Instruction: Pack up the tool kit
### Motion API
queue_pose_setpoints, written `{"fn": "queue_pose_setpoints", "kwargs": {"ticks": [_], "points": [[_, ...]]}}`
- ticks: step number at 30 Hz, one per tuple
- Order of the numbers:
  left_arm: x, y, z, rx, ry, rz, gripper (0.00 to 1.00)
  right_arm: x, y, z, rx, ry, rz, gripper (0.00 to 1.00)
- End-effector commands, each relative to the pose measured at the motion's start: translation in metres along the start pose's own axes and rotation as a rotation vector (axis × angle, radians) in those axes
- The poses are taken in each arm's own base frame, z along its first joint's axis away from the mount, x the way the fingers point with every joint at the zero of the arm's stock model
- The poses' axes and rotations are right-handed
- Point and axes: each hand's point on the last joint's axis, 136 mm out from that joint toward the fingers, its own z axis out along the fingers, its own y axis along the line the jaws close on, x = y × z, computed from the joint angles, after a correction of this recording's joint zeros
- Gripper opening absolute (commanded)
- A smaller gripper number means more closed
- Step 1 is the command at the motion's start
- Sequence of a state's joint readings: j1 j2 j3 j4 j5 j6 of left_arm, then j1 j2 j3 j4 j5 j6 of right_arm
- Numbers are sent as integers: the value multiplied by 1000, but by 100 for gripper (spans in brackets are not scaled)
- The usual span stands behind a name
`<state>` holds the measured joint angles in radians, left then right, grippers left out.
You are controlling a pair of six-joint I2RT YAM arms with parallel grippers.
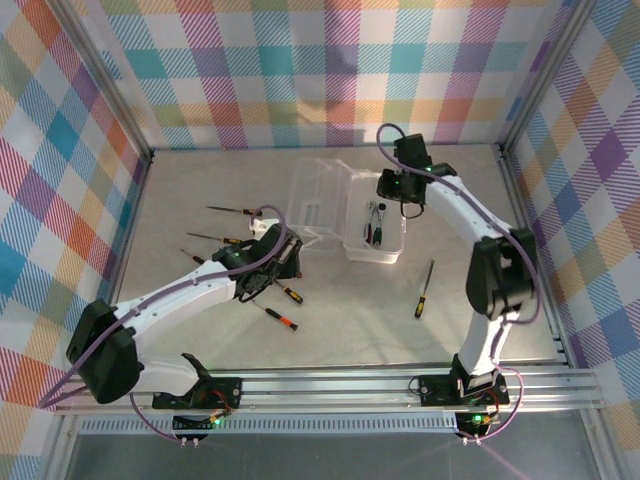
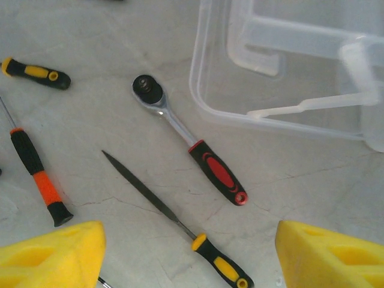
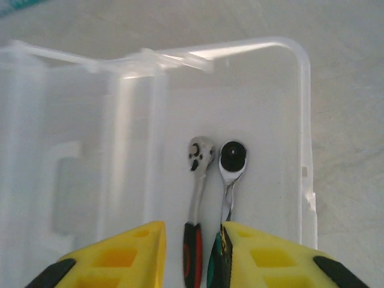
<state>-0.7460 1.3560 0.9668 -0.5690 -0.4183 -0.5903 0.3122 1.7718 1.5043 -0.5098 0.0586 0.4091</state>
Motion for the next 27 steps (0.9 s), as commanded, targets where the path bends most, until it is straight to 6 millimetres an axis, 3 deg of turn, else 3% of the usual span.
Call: {"fn": "queue_pose_setpoints", "kwargs": {"ticks": [1,5,11,20,27], "points": [[-6,9,16,-51,10,-104,66,8,12,-24,-120,-43,-1,32],[-8,31,39,-105,25,-206,54,37,7,-39,-170,-41,25,32],[-8,34,72,-153,104,-196,48,65,-3,-61,-187,-56,41,32],[-31,4,116,-124,146,-139,44,70,-9,-93,-180,-111,20,37],[-38,-14,134,-81,157,-114,42,79,-12,-96,-175,-96,0,42]]}}
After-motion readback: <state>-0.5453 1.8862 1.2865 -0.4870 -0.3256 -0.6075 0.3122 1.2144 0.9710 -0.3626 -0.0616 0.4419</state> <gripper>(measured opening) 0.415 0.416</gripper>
